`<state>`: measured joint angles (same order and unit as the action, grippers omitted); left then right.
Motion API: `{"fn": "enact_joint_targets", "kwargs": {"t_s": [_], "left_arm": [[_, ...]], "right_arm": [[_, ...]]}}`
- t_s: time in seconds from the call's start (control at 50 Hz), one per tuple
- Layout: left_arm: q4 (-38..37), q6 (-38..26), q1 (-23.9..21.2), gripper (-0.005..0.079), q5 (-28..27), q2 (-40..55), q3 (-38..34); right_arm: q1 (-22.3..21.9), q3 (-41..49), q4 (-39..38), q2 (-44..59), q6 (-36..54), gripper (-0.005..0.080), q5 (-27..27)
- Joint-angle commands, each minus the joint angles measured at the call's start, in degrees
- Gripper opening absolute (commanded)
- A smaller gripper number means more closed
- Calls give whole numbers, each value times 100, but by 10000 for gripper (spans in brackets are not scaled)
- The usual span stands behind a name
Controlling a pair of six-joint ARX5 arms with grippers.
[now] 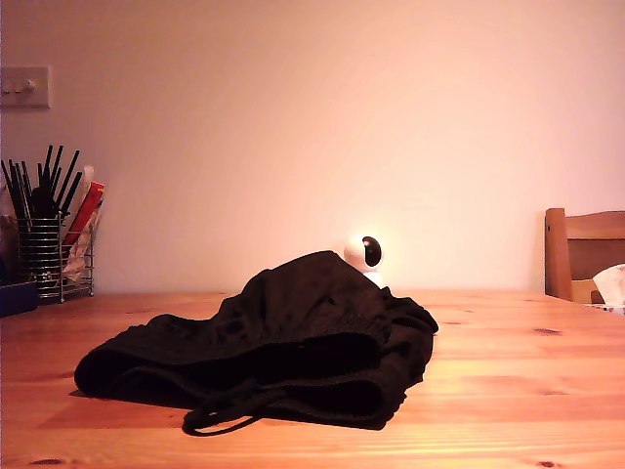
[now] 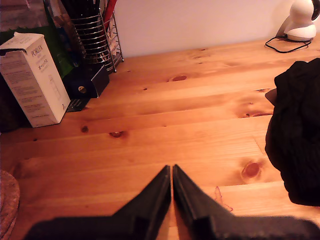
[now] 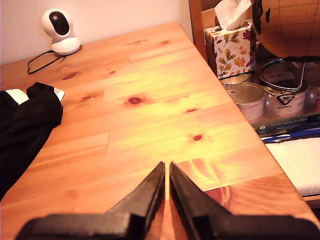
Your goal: Fold the shorts in front of you. After folding it, place it to the right side.
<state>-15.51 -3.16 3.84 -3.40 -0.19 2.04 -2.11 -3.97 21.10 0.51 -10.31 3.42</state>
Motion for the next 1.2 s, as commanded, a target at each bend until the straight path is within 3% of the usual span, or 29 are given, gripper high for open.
{"fn": "enact_joint_targets", "kwargs": {"t_s": [0.0, 0.48, 0.56, 0.72, 0.88, 1.0, 1.02, 1.06, 1.18], "left_arm": [[-122, -15, -9, -19, -20, -55, -149], [-125, -13, -9, -19, -20, -55, -149], [-120, -15, -9, -19, -22, -55, -149], [-83, -26, -9, -19, -26, -55, -149], [-35, 474, -15, -19, -466, -55, -149], [343, 874, -15, -19, -1045, -55, -149], [424, 1272, -15, -19, -1154, -55, -149], [568, 1429, -22, -19, -1438, -55, -149], [800, 2096, -26, -19, -1718, -55, -149]], "right_arm": [[31, 9, -48, -4, -15, -11, -7], [31, 9, -46, -4, -15, -11, -7], [28, 9, -61, -4, 428, -11, 127], [31, 9, -46, -4, 455, -11, 142], [31, 9, -90, -4, 212, -11, 96], [59, 9, -109, -4, -669, -11, -365], [59, 9, -138, -4, -785, -11, -457], [59, 9, -223, -4, -973, -11, -577], [59, 9, -457, -4, -1587, -11, -1126]]}}
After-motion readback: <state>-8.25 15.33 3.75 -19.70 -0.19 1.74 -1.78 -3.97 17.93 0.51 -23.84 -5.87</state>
